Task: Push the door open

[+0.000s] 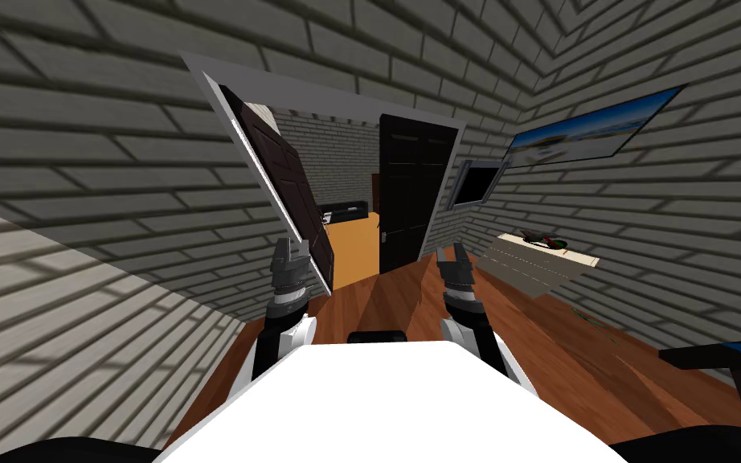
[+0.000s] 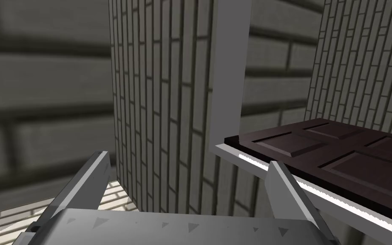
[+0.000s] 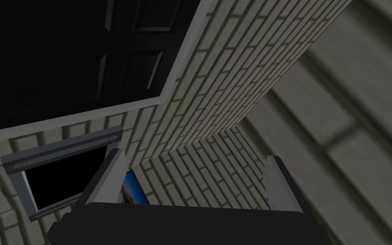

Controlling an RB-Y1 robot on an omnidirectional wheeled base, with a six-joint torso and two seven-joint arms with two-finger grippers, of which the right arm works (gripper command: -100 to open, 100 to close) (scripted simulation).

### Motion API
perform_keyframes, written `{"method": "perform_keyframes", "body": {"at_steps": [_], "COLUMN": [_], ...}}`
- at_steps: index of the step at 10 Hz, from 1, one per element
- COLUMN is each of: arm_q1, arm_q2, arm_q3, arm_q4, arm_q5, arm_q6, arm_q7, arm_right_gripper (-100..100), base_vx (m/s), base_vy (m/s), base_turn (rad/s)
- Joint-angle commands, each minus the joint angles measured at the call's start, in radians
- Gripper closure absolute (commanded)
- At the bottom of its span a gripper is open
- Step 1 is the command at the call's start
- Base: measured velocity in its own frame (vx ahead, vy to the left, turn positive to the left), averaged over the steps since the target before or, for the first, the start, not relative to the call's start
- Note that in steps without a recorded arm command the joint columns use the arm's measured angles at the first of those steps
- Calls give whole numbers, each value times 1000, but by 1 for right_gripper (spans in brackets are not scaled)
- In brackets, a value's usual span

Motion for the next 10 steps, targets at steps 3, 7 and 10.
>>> {"method": "perform_keyframes", "body": {"at_steps": [3, 7, 10], "arm_q1": [-37, -79, -117], "arm_q2": [-12, -22, -30], "arm_q3": [11, 23, 34], "arm_q4": [94, 198, 293], "arm_q5": [-5, -10, -15], "arm_q6": [-11, -24, -35], "arm_q7": [1, 1, 2], "arm_right_gripper": [-100, -100, -100], "base_vx": [115, 111, 92], "base_vy": [-32, -22, -37], "base_turn": [49, 50, 55]}}
